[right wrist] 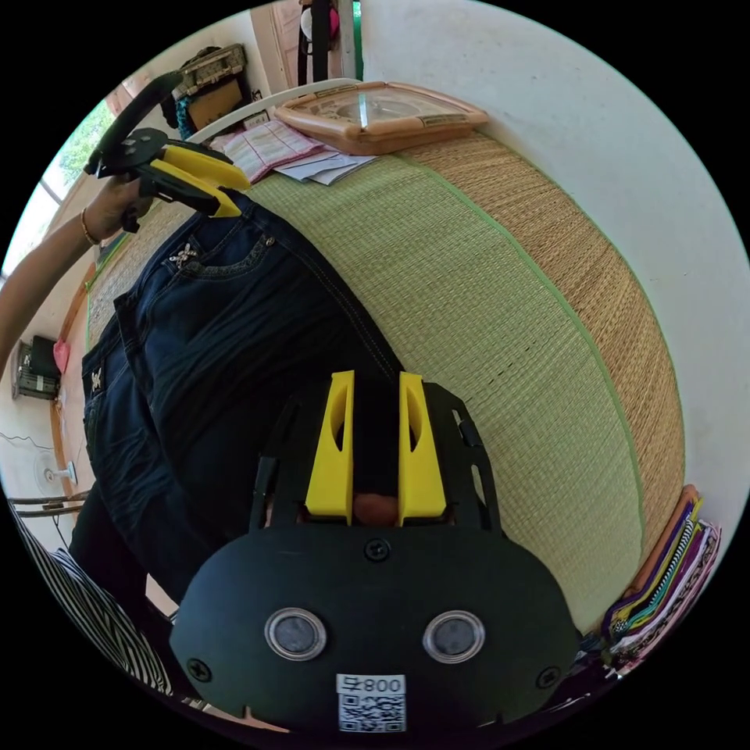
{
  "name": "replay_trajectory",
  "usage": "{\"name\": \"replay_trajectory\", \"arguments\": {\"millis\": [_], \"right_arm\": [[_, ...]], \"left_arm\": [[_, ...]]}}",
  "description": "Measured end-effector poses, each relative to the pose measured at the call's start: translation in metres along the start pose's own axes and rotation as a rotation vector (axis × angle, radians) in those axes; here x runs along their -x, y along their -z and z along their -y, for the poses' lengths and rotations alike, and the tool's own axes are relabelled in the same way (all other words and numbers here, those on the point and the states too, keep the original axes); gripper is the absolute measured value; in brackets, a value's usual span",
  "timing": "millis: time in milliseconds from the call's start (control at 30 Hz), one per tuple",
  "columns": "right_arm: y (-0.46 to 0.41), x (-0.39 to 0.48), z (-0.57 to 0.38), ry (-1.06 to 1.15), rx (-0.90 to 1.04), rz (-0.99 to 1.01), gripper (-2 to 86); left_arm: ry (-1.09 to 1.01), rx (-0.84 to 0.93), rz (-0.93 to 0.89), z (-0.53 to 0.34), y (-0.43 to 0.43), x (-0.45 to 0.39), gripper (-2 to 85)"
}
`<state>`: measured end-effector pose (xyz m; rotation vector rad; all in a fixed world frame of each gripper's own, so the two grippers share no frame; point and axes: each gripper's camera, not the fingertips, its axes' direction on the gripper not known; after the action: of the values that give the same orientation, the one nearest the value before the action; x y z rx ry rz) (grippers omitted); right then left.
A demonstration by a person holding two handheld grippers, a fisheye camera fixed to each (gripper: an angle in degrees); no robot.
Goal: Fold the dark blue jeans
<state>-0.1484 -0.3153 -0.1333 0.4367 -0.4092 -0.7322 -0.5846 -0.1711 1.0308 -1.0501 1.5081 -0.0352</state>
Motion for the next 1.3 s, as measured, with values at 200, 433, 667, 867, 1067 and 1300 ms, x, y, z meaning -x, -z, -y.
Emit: {"name": "replay_trajectory", "arguments": {"millis": [200, 433, 667, 867, 1067, 1300], "right_arm": [[0.014, 0.004, 0.003, -0.010, -0.022, 0.003, 9.1], [0.016, 0.008, 0.004, -0.003, 0.004, 0.000, 9.2], [0.026, 0.023, 0.002, 0.002, 0.014, 0.008, 8.1], [0.035, 0.037, 0.000, -0.030, 0.059, 0.007, 4.0], [0.083, 0.059, -0.020, -0.062, 0.018, -0.021, 2.7], [0.154, 0.095, -0.064, -0.078, -0.078, -0.017, 2.3]], "left_arm": [[-0.018, 0.135, 0.009, 0.022, -0.004, -0.017, 13.3], [-0.070, 0.140, 0.004, 0.027, 0.012, -0.048, 13.2], [-0.113, 0.186, 0.008, 0.028, 0.026, -0.094, 7.4], [-0.060, 0.187, 0.065, 0.016, 0.052, -0.131, 3.5], [-0.054, 0.111, 0.147, -0.015, 0.100, -0.178, 2.6], [-0.055, 0.025, 0.191, -0.070, 0.151, -0.232, 2.1]]}}
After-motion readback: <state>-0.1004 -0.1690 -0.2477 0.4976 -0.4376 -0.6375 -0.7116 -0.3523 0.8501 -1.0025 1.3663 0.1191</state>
